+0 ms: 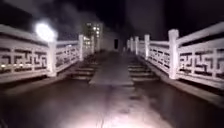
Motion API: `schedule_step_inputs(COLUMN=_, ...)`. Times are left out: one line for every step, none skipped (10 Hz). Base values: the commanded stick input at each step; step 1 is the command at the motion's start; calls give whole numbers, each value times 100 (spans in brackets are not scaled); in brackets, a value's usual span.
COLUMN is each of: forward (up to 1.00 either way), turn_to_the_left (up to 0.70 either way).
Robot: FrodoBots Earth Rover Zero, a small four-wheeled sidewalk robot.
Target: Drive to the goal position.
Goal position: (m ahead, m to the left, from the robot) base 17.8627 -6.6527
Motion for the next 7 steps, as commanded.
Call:
schedule_step_inputs(forward=70, turn_to_the_left=0)
schedule_step_inputs(forward=70, turn_to_the_left=0)
schedule_step_inputs(forward=70, turn_to_the_left=0)
schedule_step_inputs(forward=70, turn_to_the_left=0)
schedule_step_inputs(forward=70, turn_to_the_left=0)
schedule_step_inputs(forward=70, turn_to_the_left=0)
schedule_step_inputs(forward=70, turn_to_the_left=0)
